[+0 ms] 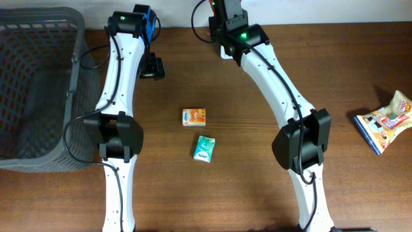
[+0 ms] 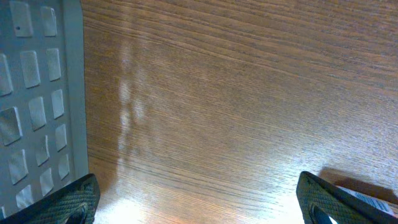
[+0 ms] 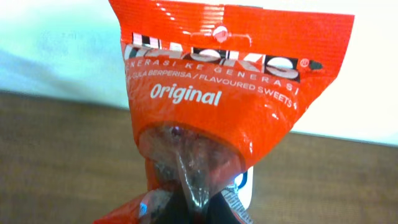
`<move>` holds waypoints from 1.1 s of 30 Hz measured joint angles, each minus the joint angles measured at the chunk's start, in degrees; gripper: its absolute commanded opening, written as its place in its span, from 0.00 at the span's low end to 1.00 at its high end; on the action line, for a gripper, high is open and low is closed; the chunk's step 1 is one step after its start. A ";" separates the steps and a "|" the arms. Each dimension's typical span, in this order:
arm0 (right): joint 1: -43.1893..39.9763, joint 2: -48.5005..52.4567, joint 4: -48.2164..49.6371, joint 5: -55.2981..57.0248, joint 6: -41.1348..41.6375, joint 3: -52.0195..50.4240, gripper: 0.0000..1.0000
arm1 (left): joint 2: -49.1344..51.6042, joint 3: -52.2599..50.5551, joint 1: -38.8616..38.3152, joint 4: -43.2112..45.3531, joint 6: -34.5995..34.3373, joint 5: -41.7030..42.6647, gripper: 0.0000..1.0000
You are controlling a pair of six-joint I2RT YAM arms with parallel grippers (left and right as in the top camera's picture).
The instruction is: Scan the item barcode
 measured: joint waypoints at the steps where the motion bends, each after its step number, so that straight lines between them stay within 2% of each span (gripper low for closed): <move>1: -0.35 0.04 0.70 0.00 -0.15 -0.04 0.04 | 0.00 0.00 0.00 0.11 0.00 0.02 0.99; 10: -6.14 6.64 5.14 0.39 2.84 -0.76 0.04 | 0.00 0.00 0.00 1.11 0.00 0.00 0.99; 19: -6.34 7.08 7.21 0.35 4.63 -0.83 0.04 | 0.00 0.00 -0.17 1.97 0.00 0.02 0.99; 23: -6.34 6.95 6.91 3.67 4.74 -0.83 0.04 | 0.00 0.00 -0.35 2.21 0.00 0.00 0.99; 27: -6.36 4.04 5.90 7.98 4.74 -1.03 0.04 | 0.00 0.00 -0.39 2.58 0.00 0.02 0.99; 33: -8.11 -7.21 0.33 13.62 4.79 -1.03 0.04 | 0.00 0.00 -0.39 2.43 -0.02 1.11 0.99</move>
